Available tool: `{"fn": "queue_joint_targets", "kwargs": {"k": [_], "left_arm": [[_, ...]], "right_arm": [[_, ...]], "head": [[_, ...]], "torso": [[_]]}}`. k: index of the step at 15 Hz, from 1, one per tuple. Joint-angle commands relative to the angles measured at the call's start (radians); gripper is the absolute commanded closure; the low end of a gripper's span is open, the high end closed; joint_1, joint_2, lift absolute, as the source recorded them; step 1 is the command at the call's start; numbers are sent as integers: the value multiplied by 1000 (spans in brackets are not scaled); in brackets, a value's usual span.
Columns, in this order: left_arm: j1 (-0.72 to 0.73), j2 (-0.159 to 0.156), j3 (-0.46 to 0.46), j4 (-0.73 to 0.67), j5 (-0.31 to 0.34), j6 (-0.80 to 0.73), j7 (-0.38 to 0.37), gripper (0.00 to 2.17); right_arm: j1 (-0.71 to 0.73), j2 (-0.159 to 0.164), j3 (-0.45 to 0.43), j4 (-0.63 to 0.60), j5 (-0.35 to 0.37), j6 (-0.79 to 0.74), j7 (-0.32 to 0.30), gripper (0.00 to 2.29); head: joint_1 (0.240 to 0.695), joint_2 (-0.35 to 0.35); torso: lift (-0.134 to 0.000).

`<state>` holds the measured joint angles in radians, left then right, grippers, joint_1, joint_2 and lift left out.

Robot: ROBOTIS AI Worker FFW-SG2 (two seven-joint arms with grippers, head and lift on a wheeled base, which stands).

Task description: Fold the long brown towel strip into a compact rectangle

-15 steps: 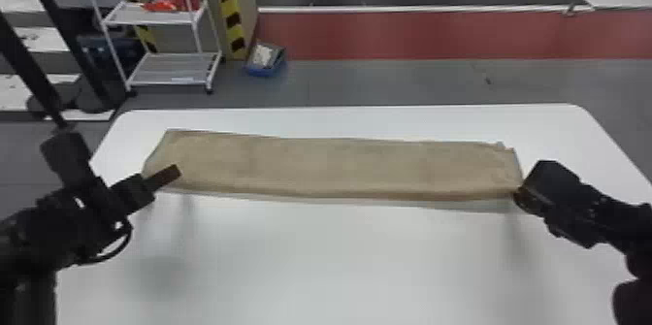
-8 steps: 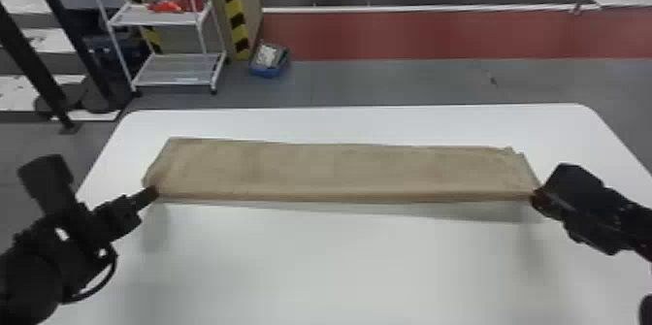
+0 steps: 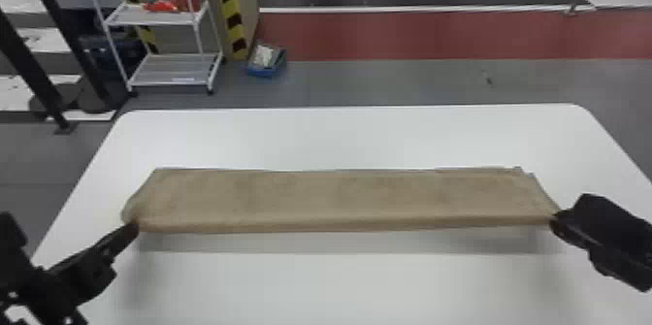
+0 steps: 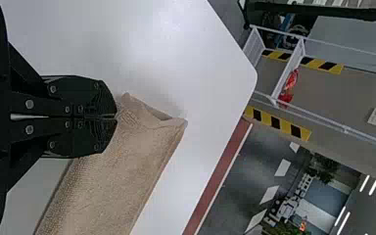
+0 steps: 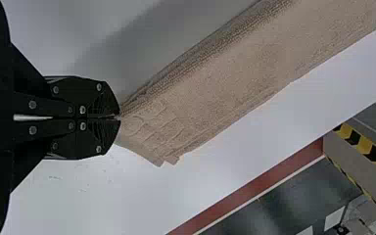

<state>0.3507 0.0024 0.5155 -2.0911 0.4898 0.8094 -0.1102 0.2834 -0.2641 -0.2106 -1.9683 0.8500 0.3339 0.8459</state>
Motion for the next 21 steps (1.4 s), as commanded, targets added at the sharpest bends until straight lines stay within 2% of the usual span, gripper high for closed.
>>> {"fn": "queue_joint_targets", "kwargs": {"k": [1, 2, 3, 4, 5, 8, 9, 11, 13, 14, 15, 16, 18, 20, 21], "left_arm": [[36, -5, 11, -4, 15, -9, -2, 1973], [44, -5, 12, -4, 16, -12, -9, 1966], [53, -5, 14, -4, 16, -9, -32, 1663], [57, -5, 14, -6, 18, -9, -45, 819], [62, -5, 14, -6, 18, -9, -55, -2], [79, -5, 44, -33, 39, -6, -65, 36], [83, -5, 70, -44, 52, 3, -92, 66], [83, -5, 121, -49, 85, 9, -149, 66], [30, -5, 172, -37, 89, 24, -218, 70], [-30, 8, 190, -12, 49, 86, -283, 73], [-102, 37, 198, 19, -31, 184, -378, 80], [-157, 54, 204, 46, -83, 264, -436, 87], [-226, 91, 184, 106, -169, 276, -487, 87], [-252, 154, 124, 151, -235, 276, -493, 87], [-269, 171, 104, 175, -269, 276, -494, 90]], "right_arm": [[23, 2, -13, -12, 9, 0, -8, 1396], [23, 5, -16, -11, 9, 0, -13, 1386], [23, 8, -18, -12, 4, 6, -13, 964], [25, 13, -18, -17, -3, 18, -16, 218], [33, 19, -18, -29, -5, 15, -14, -2], [62, 29, -36, -96, -12, 18, 44, 22], [74, 36, -53, -123, -20, 15, 78, 39], [91, 43, -98, -158, -83, 15, 117, 53], [91, 52, -139, -159, -167, 15, 113, 66], [89, 65, -165, -158, -220, 6, 110, 73], [89, 74, -197, -158, -273, -3, 111, 83], [92, 85, -233, -158, -331, -12, 114, 87], [94, 106, -326, -146, -522, -3, 116, 97], [102, 135, -394, -119, -710, 3, 65, 113], [115, 146, -408, -107, -798, 15, 15, 113]], "head": [[695, 23], [695, 23], [695, 21], [695, 13], [695, 9], [695, 17], [695, 24], [695, 37], [695, 52], [695, 53], [695, 53], [695, 50], [695, 38], [695, 33], [695, 29]], "torso": [[-125], [-125], [-125], [-125], [-125], [-125], [-125], [-125], [-125], [-125], [-125], [-125], [-125], [-125], [-125]]}}
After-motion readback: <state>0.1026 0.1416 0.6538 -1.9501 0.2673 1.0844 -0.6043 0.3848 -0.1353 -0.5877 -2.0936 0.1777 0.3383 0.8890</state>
